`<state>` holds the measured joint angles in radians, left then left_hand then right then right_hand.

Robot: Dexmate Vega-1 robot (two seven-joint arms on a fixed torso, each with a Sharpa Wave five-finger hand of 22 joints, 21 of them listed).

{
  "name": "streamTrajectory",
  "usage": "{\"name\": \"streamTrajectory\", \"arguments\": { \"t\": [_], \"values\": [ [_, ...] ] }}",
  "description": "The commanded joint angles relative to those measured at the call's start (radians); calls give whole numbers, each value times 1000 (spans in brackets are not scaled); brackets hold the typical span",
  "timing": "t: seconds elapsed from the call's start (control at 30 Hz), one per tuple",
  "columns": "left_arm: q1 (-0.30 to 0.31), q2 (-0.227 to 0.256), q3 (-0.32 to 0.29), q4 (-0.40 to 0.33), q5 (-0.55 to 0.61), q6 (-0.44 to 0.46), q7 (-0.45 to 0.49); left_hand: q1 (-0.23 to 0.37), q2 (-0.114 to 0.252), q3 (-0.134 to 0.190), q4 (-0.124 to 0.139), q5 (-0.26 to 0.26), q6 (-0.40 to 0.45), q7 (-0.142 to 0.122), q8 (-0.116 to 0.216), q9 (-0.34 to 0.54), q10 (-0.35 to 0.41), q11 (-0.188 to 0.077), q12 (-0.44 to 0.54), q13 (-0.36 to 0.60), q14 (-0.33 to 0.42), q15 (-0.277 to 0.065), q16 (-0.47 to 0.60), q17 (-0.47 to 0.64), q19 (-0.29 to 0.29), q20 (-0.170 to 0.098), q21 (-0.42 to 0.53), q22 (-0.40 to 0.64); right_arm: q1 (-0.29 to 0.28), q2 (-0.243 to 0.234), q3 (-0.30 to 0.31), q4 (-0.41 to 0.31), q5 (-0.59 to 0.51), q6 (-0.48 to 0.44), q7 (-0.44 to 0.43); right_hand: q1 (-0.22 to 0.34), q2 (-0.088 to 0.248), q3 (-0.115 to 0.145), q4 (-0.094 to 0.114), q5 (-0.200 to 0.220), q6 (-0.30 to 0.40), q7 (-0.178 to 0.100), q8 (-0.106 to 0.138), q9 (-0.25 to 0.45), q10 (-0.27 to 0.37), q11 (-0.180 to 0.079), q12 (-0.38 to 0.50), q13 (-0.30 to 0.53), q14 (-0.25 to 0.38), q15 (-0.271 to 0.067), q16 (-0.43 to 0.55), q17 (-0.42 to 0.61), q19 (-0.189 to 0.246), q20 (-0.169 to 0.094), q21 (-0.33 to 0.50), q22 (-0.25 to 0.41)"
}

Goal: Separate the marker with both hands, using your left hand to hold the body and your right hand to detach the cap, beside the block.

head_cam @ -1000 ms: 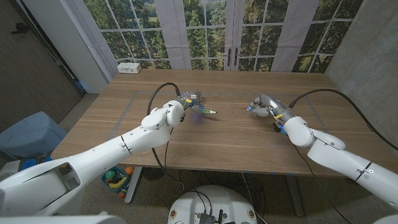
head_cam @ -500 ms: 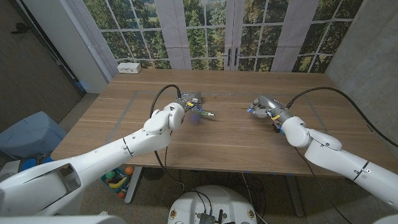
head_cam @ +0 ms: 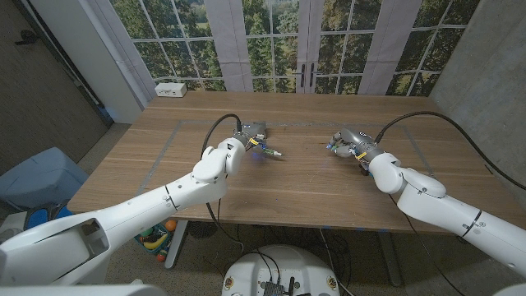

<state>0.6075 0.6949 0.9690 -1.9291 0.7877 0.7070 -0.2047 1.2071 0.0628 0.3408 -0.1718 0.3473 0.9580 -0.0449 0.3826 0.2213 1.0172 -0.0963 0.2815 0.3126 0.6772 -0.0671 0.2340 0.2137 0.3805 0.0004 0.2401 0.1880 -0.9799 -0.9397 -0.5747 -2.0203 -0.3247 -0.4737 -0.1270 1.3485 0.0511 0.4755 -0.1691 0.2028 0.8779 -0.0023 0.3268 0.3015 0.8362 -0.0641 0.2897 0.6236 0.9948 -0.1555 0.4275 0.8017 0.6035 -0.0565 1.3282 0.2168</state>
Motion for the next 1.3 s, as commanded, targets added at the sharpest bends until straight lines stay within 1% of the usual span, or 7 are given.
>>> {"name": "streamTrajectory", "arguments": {
  "t": [0.03,0.37,0.43,0.53,0.67,1.13,1.3],
  "values": [
    [4,-8,4,3,91,-8,-61,25,39,-10,3,-8,-40,-4,-26,1,57,-110,-27,97,-20,-165,-16,-4,-3,2,-1,5,48,-2,-60,-32,-66,-130,79,-43,-8,-3,22,6,-31,-6,-24,-3,-32,0,-35,-16,-42,-77,-30,-9,-48,-130,-10,-29],
    [14,-12,-12,-2,140,-23,-103,-64,19,-52,27,-36,-123,-24,-93,-11,-51,-111,-79,62,-74,-145,-41,-19,-25,13,-10,4,48,-4,-71,-47,-86,-159,71,-203,0,-50,64,8,-109,-30,-85,-13,-105,-9,-94,-52,-155,-42,-97,-77,-112,-74,-83,-53],
    [15,-13,-15,-3,149,-25,-112,-77,13,-58,29,-40,-130,-22,-102,-13,-72,-111,-86,56,-84,-145,-44,-20,-28,14,-11,4,50,-6,-69,-51,-76,-162,83,-234,-3,-62,64,9,-140,-32,-103,-19,-141,-7,-103,-60,-201,-33,-106,-78,-134,-18,-103,-52],
    [18,-14,-20,-3,160,-31,-124,-113,5,-72,33,-55,-158,-26,-129,-18,-129,-114,-99,39,-105,-143,-47,-21,-39,19,-15,5,55,-7,-72,-53,-73,-169,93,-272,-8,-85,63,9,-177,-37,-120,-25,-206,-6,-112,-70,-273,-19,-114,-71,-140,30,-126,-52],
    [19,-20,-24,-1,180,-33,-140,-147,-9,-91,35,-72,-173,-34,-148,-21,-183,-110,-106,22,-122,-140,-47,-22,-47,23,-18,5,51,-7,-65,-52,-62,-159,82,-326,-13,-115,73,2,-228,-40,-132,-31,-259,6,-110,-81,-342,-2,-117,-59,-165,62,-160,-53],
    [59,-36,-68,-3,218,-49,-86,-258,-35,-138,38,-131,-334,-63,-206,-25,-477,-45,-112,-56,-254,-96,-52,-24,-81,38,-24,6,26,0,-41,-40,-37,-124,19,-442,-21,-182,82,-15,-377,-43,-144,-50,-428,27,-113,-111,-540,62,-144,-40,-288,125,-273,-51],
    [90,-38,-106,-5,180,-71,-16,-320,-35,-153,51,-144,-442,-64,-213,-29,-567,-22,-106,-82,-295,-75,-50,-24,-90,42,-23,8,18,-2,-22,-37,-3,-105,16,-491,-14,-203,90,-15,-467,-45,-149,-59,-480,30,-108,-124,-598,76,-156,-45,-335,106,-321,-50]
  ]
}}
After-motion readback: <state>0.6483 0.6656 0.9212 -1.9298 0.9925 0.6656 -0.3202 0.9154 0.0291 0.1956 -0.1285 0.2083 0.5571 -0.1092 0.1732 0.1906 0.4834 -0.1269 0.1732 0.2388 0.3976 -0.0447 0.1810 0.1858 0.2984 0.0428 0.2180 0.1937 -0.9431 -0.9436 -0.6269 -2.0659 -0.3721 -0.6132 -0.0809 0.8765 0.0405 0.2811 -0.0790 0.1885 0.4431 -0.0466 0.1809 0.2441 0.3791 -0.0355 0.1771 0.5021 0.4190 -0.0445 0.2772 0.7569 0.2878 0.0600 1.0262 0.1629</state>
